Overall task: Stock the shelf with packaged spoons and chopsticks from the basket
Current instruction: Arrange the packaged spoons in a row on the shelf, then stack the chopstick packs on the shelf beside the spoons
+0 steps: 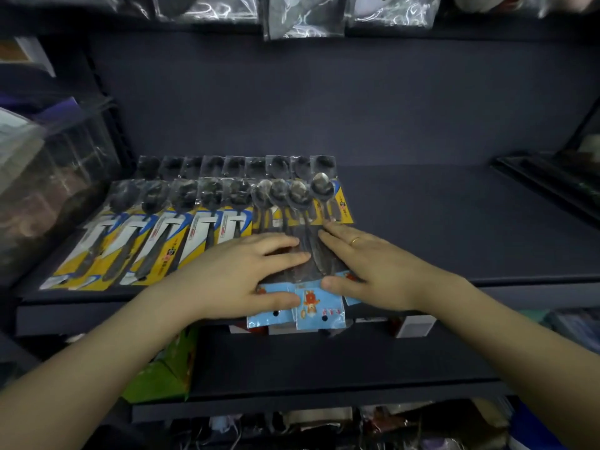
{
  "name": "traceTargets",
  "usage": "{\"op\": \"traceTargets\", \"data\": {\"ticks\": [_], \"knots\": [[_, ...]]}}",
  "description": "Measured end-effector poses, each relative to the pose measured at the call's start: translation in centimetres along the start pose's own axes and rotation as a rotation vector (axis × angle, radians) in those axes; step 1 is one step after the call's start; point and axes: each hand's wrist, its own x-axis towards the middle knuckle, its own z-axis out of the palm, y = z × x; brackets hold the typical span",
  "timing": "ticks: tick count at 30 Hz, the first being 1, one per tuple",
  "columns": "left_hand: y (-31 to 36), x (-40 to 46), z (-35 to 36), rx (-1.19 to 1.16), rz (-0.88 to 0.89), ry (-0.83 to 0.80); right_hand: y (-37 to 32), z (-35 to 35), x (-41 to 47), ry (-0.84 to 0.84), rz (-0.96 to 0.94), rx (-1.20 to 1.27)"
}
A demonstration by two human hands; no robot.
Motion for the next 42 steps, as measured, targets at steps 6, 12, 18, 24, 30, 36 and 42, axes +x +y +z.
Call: {"op": "traceTargets", "data": {"ticks": [6, 12, 18, 24, 30, 36, 42], "knots": [[-1.1, 0.0, -0.1, -0.020, 0.041, 0.002, -0.7, -0.2, 0.0, 0.023, -0.007, -0.002], [-1.8, -2.1, 0.3, 0.013, -0.029, 0.107, -2.2, -0.8, 0.9, 0.017, -0.209, -0.016], [-2.5, -2.5, 0.7, -0.028, -0.094, 0.038, -1.7, 0.1, 2.3, -0.001, -0.111, -0.022], [-2.0, -2.2, 0.7, -0.084, -0.101, 0.100, -2.0, 0.3, 3.1, 0.025, -0.081, 0.018], [0.6, -0.4, -2.2, -0.076, -0.058, 0.404, 0.9, -1.7, 1.9, 0.466, -0.084, 0.275], [6.5, 5.4, -4.2, -0.089, 0.026, 0.503, 9.0, -2.5, -3.1, 0.626, 0.132, 0.220], [15.7, 13.8, -3.4, -0.247, 0.117, 0.452, 18.7, -2.4, -12.9, 0.684, 0.394, 0.073]]}}
